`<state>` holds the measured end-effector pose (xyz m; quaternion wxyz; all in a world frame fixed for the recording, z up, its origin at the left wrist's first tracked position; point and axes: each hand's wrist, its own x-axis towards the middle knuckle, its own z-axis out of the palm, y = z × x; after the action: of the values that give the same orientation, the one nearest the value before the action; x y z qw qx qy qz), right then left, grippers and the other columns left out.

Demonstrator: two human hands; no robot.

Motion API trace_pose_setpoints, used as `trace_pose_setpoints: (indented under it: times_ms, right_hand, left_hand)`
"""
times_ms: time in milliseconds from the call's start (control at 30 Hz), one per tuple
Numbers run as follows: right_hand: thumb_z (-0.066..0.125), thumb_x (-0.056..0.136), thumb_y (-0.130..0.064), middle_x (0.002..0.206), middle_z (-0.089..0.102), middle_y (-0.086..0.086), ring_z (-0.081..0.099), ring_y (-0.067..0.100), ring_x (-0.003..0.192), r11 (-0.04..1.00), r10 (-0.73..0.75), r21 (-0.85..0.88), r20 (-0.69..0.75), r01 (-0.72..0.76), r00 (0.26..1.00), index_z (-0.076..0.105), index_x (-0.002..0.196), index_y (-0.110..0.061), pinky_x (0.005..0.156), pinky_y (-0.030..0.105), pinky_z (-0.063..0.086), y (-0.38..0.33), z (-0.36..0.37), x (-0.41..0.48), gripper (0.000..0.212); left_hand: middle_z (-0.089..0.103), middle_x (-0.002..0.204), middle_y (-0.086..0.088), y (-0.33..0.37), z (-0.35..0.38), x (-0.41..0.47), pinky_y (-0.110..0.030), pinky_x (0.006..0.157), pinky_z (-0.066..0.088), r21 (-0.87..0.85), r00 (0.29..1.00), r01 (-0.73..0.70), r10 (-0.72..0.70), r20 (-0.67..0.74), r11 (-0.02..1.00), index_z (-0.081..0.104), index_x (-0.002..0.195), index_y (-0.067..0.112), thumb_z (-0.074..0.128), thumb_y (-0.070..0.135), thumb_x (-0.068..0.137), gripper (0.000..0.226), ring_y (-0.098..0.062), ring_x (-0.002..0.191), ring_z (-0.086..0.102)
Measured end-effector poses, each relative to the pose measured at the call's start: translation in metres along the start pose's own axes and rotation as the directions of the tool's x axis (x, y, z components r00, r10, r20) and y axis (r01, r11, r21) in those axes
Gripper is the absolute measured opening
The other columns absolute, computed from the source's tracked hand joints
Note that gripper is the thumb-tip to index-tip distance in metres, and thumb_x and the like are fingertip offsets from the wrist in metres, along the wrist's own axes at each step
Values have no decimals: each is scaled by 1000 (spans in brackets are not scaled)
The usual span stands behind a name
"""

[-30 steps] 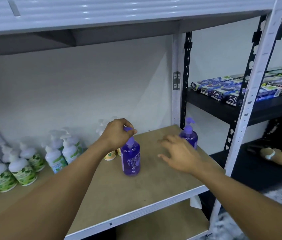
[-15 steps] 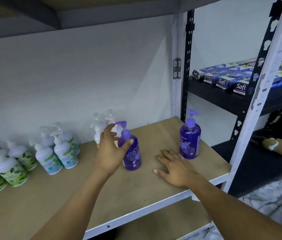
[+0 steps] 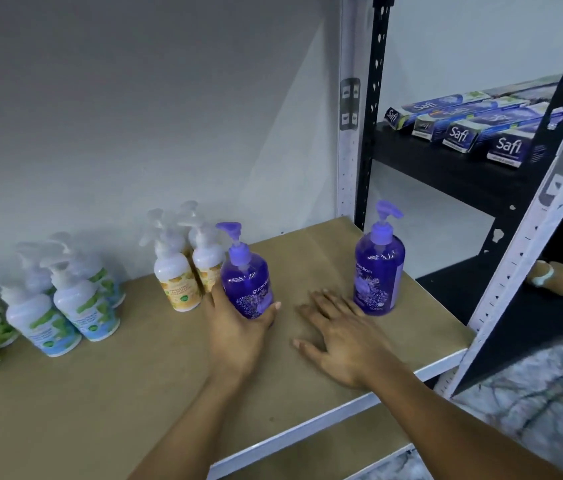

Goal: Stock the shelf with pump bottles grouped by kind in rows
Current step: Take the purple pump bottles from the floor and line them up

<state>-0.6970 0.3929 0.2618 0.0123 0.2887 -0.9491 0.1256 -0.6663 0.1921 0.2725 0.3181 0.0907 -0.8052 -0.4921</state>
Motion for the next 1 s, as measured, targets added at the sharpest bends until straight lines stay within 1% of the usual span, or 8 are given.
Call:
trace_pose_setpoints:
  times_ms: [133, 267, 433, 500, 600, 700, 867, 1000]
  right_hand:
    - [27, 94, -71, 168, 5, -6, -2, 14, 154, 1000, -7, 8, -5, 7, 1000, 18, 157, -38, 122, 35, -1, 1, 1, 2, 72]
    - [27, 94, -72, 168, 8, -7, 0, 14, 154, 1000, -11, 9, -31, 11, 999, 20, 156, -38, 120, 33, -2, 3, 2, 2, 71]
    - [26, 93, -73, 168, 9, -7, -1, 13, 154, 1000, -16, 10, -43, 16, 999, 22, 156, -38, 122, 33, -1, 4, 4, 2, 72]
    - [27, 92, -73, 167, 11, -8, 1, 13, 154, 1000, -12, 23, -53, 13, 999, 24, 156, -38, 122, 33, 1, 3, 3, 3, 73]
    - [28, 90, -74, 166, 16, -8, 4, 11, 154, 1000, -7, 29, -71, 9, 997, 27, 154, -39, 124, 35, 7, 1, 4, 3, 73]
    - [30, 90, -74, 166, 16, -9, 5, 10, 154, 999, 1, 37, -66, 2, 998, 27, 154, -40, 123, 33, 5, 0, 2, 3, 72]
    - [30, 91, -74, 167, 11, -12, 1, 8, 153, 999, 3, 32, -52, -1, 999, 23, 155, -41, 122, 30, 0, 0, 0, 3, 72]
    - [28, 91, -75, 167, 8, -15, -2, 6, 153, 1000, 5, 18, -41, -4, 999, 20, 155, -43, 123, 30, 1, -1, -1, 2, 72]
  left_hand:
    - [62, 119, 6, 1, 20, 29, -26, 87, 51, -17, 997, -11, 12, 70, 1000, 51, 121, 30, 94, 32, 62, 74, -8, 105, 62]
    - [63, 113, 7, -6, 44, 62, -41, 87, 56, 27, 996, -10, 8, 88, 1000, 53, 116, 32, 93, 46, 53, 76, -13, 101, 62]
    - [63, 117, 6, -12, 67, 96, -42, 89, 56, 17, 996, -20, 18, 92, 1000, 52, 123, 29, 91, 54, 48, 88, -15, 104, 63]
    - [59, 121, 2, -14, 74, 106, -39, 93, 55, 16, 996, -22, 20, 90, 1000, 50, 128, 24, 95, 48, 50, 93, -17, 107, 60]
    - [49, 129, -1, -13, 84, 121, -27, 90, 47, 13, 995, -18, 17, 99, 1000, 44, 135, 16, 98, 35, 54, 99, -14, 112, 52]
    - [44, 132, 0, -14, 91, 134, -22, 88, 42, -15, 992, 27, -25, 125, 1000, 39, 140, 16, 98, 30, 56, 103, -10, 113, 46]
    - [55, 128, 4, -32, 95, 139, -17, 84, 46, -98, 982, 122, -106, 156, 988, 41, 134, 18, 98, 26, 56, 97, -14, 114, 58]
    - [58, 124, 7, -39, 95, 139, -19, 84, 47, -105, 978, 136, -116, 170, 985, 44, 134, 19, 97, 27, 57, 94, -9, 106, 59]
